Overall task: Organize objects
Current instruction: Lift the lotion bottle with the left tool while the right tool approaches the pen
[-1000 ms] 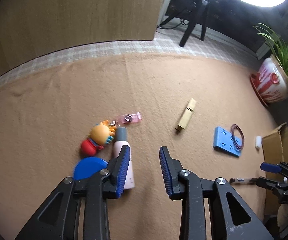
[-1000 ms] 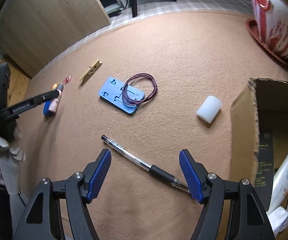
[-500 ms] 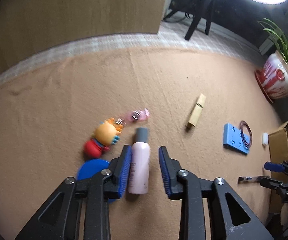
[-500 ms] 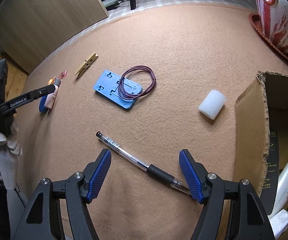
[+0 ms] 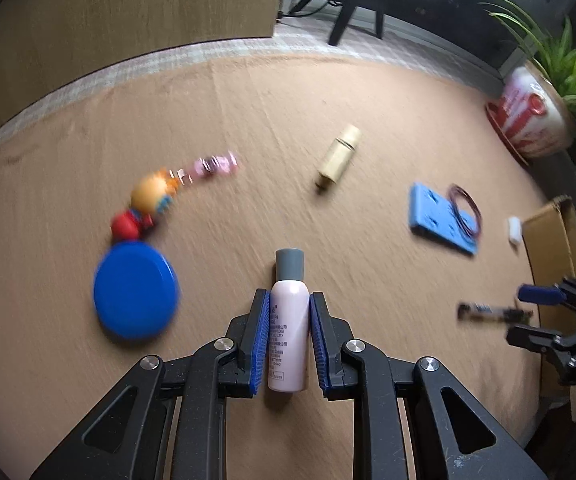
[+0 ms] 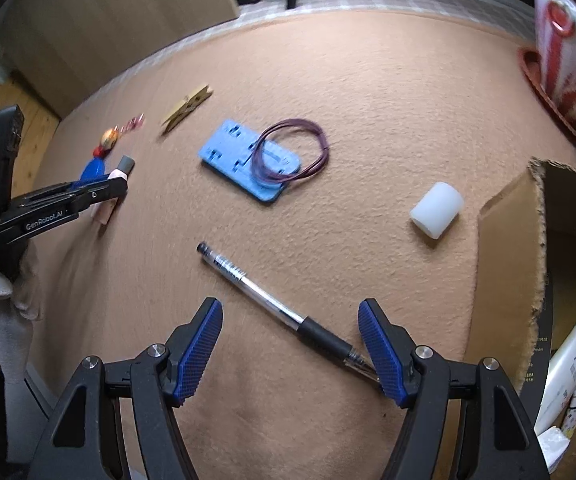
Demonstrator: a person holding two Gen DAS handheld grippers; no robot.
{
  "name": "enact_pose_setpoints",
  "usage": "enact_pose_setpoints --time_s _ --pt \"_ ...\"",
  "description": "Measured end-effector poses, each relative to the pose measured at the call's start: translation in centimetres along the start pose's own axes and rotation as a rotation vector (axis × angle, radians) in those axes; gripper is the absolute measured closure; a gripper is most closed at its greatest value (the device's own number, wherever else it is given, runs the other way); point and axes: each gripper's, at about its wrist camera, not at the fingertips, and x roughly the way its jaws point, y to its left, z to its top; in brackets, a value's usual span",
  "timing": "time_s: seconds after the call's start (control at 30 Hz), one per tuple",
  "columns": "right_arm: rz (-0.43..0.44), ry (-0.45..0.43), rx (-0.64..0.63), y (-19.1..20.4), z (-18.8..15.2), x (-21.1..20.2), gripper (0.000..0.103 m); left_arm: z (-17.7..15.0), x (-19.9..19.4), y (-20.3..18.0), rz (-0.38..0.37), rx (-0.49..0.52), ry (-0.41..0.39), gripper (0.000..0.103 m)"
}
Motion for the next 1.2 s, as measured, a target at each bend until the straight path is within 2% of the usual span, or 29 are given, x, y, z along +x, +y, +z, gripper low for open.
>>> enact_pose_setpoints --time_s 0.17,0.3,0.47,0.53,0.6,0.67,0.73,1.0,1.1,1.2 --pt "-0.026 0.026 -0.051 1.3 -0.6 0.9 0.036 -3.1 -0.7 -1.2 -0.063 -0.019 -0.003 0.082" --pt "-0.030 0.043 -0.105 2.5 -1.0 1.0 0.037 -5.2 -1.2 -2.1 -0.076 -0.026 -0.015 0.082" --pt "-0.113 0.059 -0.189 4.2 -1.7 1.2 0.056 -8.1 -2.1 -3.1 -0.085 -0.036 -0.026 0.082" --pt "-0.103 0.063 -0.193 4.4 -1.7 1.1 0.064 -8.7 -2.2 -3.3 -0.093 -0.043 -0.026 0.082" --pt "-0.089 0.059 -0.207 4.6 -1.8 0.6 0.068 -9.1 -2.5 -3.3 -0.094 -0.047 -0.025 0.082" --pt "-0.098 0.017 -0.210 4.5 -1.7 -0.3 0.067 -9.4 -2.6 -3.2 -0.091 -0.056 -0.027 0.082" --pt "-0.109 -0.004 -0.207 4.3 -1.3 -0.7 0.060 -9.6 -2.7 -3.1 -0.088 -0.063 -0.028 0.082" --pt "-0.150 0.019 -0.208 4.7 -1.0 2.0 0.060 -10.4 -3.0 -3.2 -0.090 -0.076 -0.031 0.082" --pt "-0.122 0.015 -0.188 4.9 -1.3 1.9 0.061 -10.7 -3.1 -3.2 -0.094 -0.089 -0.035 0.082" --pt "-0.094 0.019 -0.147 5.0 -1.7 1.8 0.070 -10.9 -3.1 -3.3 -0.095 -0.097 -0.040 0.082"
